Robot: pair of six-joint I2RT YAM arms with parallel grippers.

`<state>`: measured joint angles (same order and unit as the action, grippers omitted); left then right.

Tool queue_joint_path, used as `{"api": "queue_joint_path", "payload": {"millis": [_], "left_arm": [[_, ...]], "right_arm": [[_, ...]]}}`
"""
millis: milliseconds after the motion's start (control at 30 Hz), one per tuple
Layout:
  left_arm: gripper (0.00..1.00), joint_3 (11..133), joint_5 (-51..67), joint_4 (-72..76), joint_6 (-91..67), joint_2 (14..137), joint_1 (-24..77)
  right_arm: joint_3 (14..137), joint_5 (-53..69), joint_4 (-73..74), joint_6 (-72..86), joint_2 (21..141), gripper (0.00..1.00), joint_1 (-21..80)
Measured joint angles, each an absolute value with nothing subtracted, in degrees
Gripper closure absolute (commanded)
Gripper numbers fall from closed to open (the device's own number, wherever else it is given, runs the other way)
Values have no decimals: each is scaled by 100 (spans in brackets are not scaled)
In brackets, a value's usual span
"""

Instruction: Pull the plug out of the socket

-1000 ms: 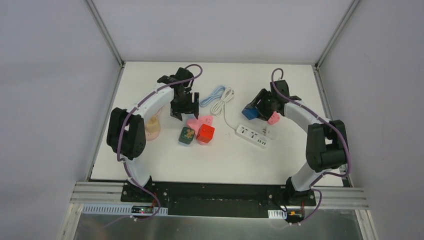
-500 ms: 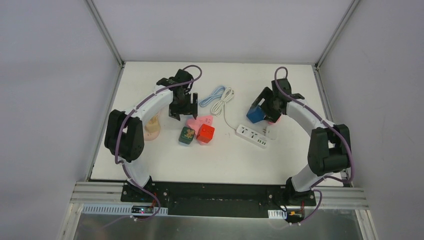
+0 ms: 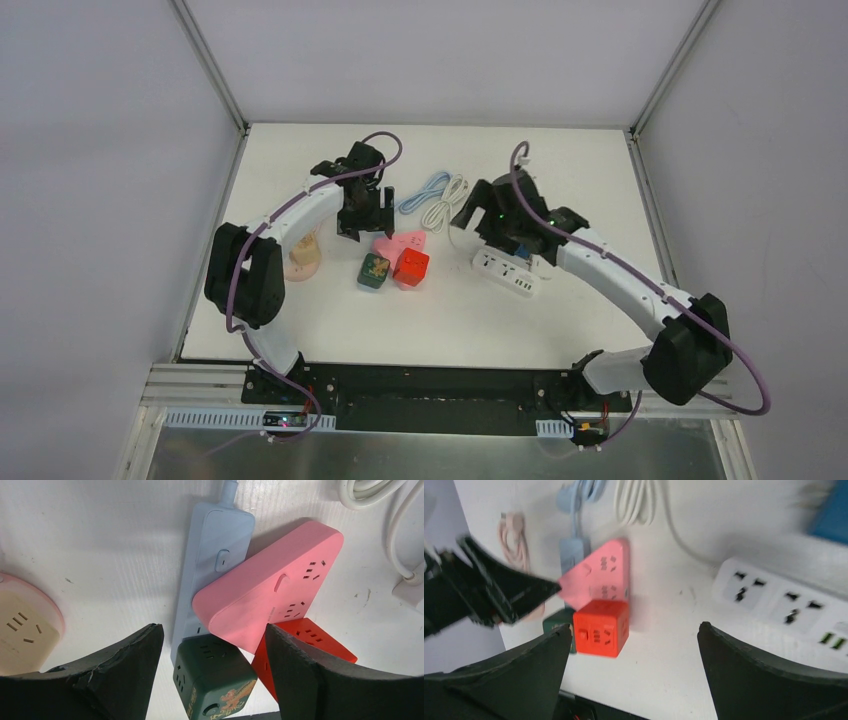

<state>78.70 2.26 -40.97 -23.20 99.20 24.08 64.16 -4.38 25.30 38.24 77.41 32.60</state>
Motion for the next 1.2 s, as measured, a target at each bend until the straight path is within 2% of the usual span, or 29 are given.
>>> {"api": "queue_joint_path", "payload": {"millis": [167,300,500,867,1067,1200], "left_arm": [[25,7778,373,-3907,-2362,9920,2408],[27,7736,593,-3721,-2432,9920,2408],[31,7693,696,-3638,-2473,9922,2405],[34,7690,681,-3632,-2480,9922,2408],[36,7690,523,-3684,-2519,9922,2403],[37,7664,528,-3680,-2582,9918,2403]], "right_arm": [[6246,-701,2237,3913,8060,0,4665],[6383,-899,2250,3966,8847,0,5310],[6928,-978,2305,3955,9627,0,5686],[7113,-1118,2178,3833,9727,1,5710],[7561,-1146,2147,3839,10158,13,5710],[7614,-1138,2150,3865,10353,31,5708]]}}
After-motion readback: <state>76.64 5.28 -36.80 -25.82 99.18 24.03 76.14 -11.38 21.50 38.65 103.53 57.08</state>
